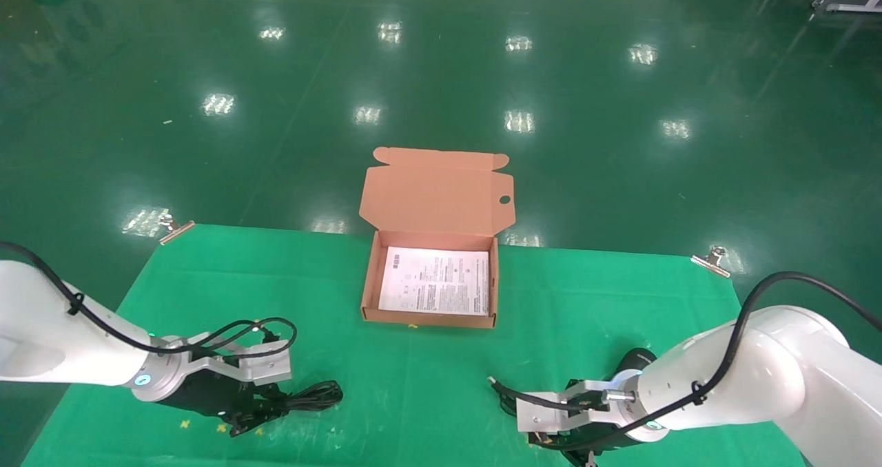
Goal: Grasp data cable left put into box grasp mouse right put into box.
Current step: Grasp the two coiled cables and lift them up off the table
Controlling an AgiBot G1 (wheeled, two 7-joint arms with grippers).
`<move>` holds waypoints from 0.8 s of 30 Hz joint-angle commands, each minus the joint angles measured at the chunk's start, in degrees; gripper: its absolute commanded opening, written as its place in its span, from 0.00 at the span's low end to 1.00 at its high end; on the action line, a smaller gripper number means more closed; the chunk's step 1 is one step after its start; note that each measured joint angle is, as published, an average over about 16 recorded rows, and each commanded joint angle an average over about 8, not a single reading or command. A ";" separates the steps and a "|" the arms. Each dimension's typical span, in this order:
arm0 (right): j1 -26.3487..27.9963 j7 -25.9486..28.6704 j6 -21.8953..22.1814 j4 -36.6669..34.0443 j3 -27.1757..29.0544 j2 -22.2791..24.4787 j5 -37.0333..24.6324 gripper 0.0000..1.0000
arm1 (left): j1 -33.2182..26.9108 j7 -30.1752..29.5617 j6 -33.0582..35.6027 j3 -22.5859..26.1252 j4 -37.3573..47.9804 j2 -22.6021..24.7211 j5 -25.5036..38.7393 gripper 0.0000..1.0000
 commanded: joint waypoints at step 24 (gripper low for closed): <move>9.64 8.41 3.31 11.18 9.20 11.34 1.22 0.00 | -4.64 5.10 -4.91 -2.43 -16.54 -8.42 -0.58 0.00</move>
